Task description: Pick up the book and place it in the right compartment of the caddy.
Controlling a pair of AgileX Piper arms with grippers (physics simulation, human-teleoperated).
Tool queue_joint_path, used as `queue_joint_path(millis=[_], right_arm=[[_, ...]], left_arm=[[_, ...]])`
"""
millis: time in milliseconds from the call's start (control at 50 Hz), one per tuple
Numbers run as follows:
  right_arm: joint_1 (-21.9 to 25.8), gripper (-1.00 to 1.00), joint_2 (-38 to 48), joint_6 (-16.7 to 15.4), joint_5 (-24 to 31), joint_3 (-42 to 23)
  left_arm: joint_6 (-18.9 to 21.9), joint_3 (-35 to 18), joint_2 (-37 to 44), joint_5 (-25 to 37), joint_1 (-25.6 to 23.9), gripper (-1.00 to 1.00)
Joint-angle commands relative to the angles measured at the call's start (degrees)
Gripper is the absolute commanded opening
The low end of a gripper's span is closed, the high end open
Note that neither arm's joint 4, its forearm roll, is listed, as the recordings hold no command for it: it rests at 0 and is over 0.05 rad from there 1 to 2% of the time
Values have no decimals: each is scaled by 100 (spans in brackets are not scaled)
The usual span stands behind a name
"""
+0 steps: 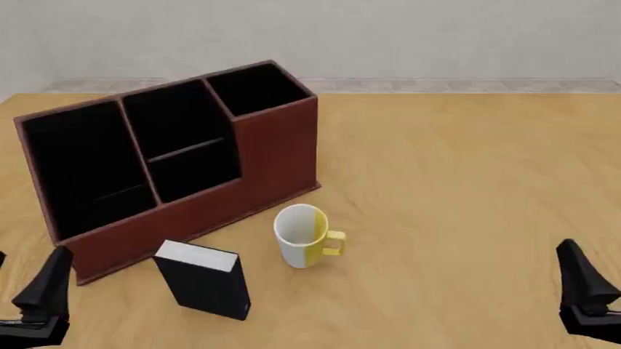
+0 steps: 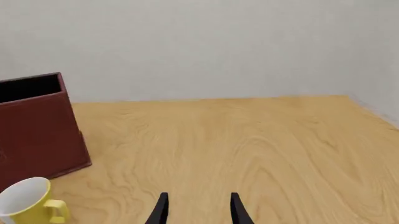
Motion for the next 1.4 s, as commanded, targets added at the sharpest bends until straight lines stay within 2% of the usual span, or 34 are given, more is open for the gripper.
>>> queue_joint_path(millis=[20,40,280,340,360,400,440,500,620,700,800,860,1020,1080,1140,1180,1280,1320,1400], right_arm=[[311,100,-320,-146,-389,207],[298,100,-323,-225,-380,201],[333,100,-325,-179,-392,15],[383,100,-325,-270,-339,-97],[483,100,-325,-541,-275,-145],[498,100,-325,-494,-265,-165],[513,100,-325,-410,-180,-254],[558,100,-325,-447,-40,-428],[720,100,-325,-433,514,-972],[1216,100,-308,-775,836,-1216],[1309,100,-307,-623,947,-1404],[1441,100,-34,-570,867,-1473],[1932,100,963,-689,677,-1803],[2279,100,1514,-718,499,-1919],[2370,100,1806,-633,476,-2113],[2499,100,1998,-739,473,-2267],[2727,100,2372,-759,487,-2594],[3049,100,2731,-771,432,-2676],[3380,100,3417,-1040,342,-2846]], left_arm=[[0,-18,32,-8,0,100],[0,-18,32,-8,0,100],[0,-18,32,-8,0,100],[0,-18,32,-8,0,100],[0,-18,32,-8,-1,100],[1,-18,32,-8,0,100],[0,-18,31,-8,0,100],[0,-18,32,-8,-1,100],[0,-18,32,-8,0,100],[1,-18,32,-8,-1,100],[0,-18,33,-8,1,100],[0,-18,32,-8,0,100],[1,-18,32,-8,0,100],[1,-18,31,-8,0,100],[1,-18,31,-8,0,100],[2,-18,31,-8,0,100],[1,-18,31,-8,0,100],[0,-18,32,-8,-1,100],[0,-18,32,-8,0,100]])
